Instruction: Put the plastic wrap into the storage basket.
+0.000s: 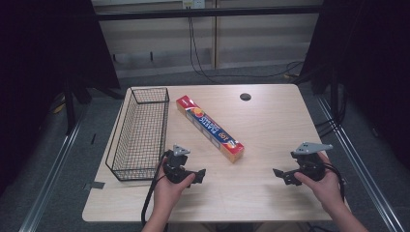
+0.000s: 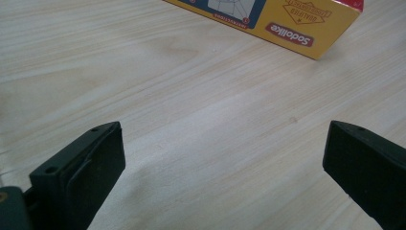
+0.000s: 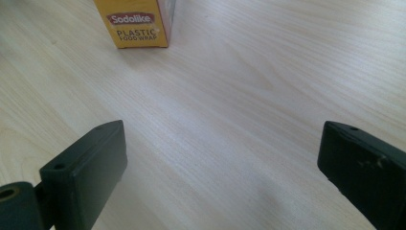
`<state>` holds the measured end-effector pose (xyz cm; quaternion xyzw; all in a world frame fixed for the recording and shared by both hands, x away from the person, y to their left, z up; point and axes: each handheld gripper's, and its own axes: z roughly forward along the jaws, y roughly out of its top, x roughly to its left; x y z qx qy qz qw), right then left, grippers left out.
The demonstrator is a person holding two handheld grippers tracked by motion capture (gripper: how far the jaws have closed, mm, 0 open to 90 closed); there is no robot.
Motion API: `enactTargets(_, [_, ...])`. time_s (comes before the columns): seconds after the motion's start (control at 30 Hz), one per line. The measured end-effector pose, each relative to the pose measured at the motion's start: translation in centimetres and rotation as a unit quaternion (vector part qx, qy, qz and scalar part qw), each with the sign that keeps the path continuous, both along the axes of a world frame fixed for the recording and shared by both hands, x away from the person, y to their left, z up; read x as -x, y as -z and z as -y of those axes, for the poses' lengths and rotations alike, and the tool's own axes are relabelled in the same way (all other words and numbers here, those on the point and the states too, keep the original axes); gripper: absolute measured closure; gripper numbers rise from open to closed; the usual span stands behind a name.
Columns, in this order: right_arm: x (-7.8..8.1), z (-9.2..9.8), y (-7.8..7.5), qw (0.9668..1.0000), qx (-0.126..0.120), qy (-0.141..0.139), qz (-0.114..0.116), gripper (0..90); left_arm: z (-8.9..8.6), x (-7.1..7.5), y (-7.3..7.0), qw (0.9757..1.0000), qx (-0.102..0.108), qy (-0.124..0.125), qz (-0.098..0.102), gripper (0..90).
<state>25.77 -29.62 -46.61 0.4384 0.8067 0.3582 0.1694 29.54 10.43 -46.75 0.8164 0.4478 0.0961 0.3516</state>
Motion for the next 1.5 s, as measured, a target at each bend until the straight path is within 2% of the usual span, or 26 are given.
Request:
enactTargets(0.13, [0.0,0.1,-0.1,1.0000,-0.001,0.002,0.001,2.8,0.3,0.0,-0.2,1.0000,0.000,-0.002,-0.005,0.9])
enactTargets(0.2, [0.0,0.1,-0.1,1.0000,-0.003,0.004,0.001,2.8,0.9,-0.3,-0.4,0.9997,0.016,-0.015,-0.008,0.9])
enactTargets(0.33, [-0.1,0.1,0.0,1.0000,-0.001,0.005,0.000,3.0,2.2,-1.0,-0.9,0.9997,0.011,-0.014,-0.019,0.8])
enactTargets(0.5, [0.0,0.1,-0.1,1.0000,-0.005,0.005,-0.002,3.1,3.6,-2.1,-1.7,0.9994,0.016,-0.021,-0.022,0.6])
enactTargets(0.53, [0.0,0.2,-0.1,1.0000,-0.006,0.006,0.004,3.0,4.3,-2.8,-2.1,0.9989,0.025,-0.033,-0.023,0.5])
enactTargets(0.63, [0.0,0.3,-0.2,0.9999,-0.008,0.010,0.003,3.0,5.2,-3.9,-2.6,0.9978,0.036,-0.045,-0.032,0.5])
enactTargets(0.83, [0.0,0.3,-0.2,0.9999,-0.011,0.006,0.005,3.0,6.4,-5.7,-3.2,0.9970,0.036,-0.062,-0.029,0.6])
enactTargets(0.9, [0.0,0.3,-0.2,0.9999,-0.014,0.005,0.005,3.0,7.1,-6.7,-3.3,0.9966,0.035,-0.071,-0.026,0.5])
enactTargets(0.97, [0.0,0.3,-0.2,0.9999,-0.013,0.004,0.005,3.0,7.4,-7.3,-3.3,0.9964,0.026,-0.074,-0.030,0.5])
enactTargets(1.0, [0.0,0.3,-0.2,0.9999,-0.013,0.003,0.007,3.0,7.6,-7.7,-3.2,0.9957,0.030,-0.083,-0.028,0.5])
enactTargets(1.1, [0.0,0.3,-0.2,0.9999,-0.014,0.002,0.006,3.0,8.0,-8.5,-3.2,0.9954,0.032,-0.084,-0.030,0.6])
enactTargets(1.17, [0.0,0.2,-0.2,0.9999,-0.014,0.004,0.004,3.0,8.2,-9.0,-3.0,0.9942,0.035,-0.097,-0.031,0.7])
enactTargets(1.23, [0.0,0.2,-0.2,0.9999,-0.014,0.003,0.004,3.0,8.3,-9.5,-2.8,0.9942,0.027,-0.098,-0.033,0.7])
enactTargets(1.37, [-0.1,0.2,-0.2,0.9999,-0.013,0.002,0.005,3.0,8.3,-10.2,-2.6,0.9934,0.026,-0.106,-0.035,0.9])
enactTargets(1.4, [-0.1,0.1,-0.2,0.9999,-0.016,0.004,0.004,3.0,8.4,-10.6,-2.6,0.9925,0.032,-0.112,-0.037,1.0])
enactTargets(1.47, [-0.1,0.1,-0.2,0.9999,-0.015,0.002,0.005,3.0,8.3,-11.0,-2.5,0.9916,0.030,-0.122,-0.034,1.1])
enactTargets(1.5, [-0.1,0.1,-0.2,0.9999,-0.015,0.003,0.004,3.0,8.2,-11.2,-2.5,0.9919,0.030,-0.119,-0.034,1.7])
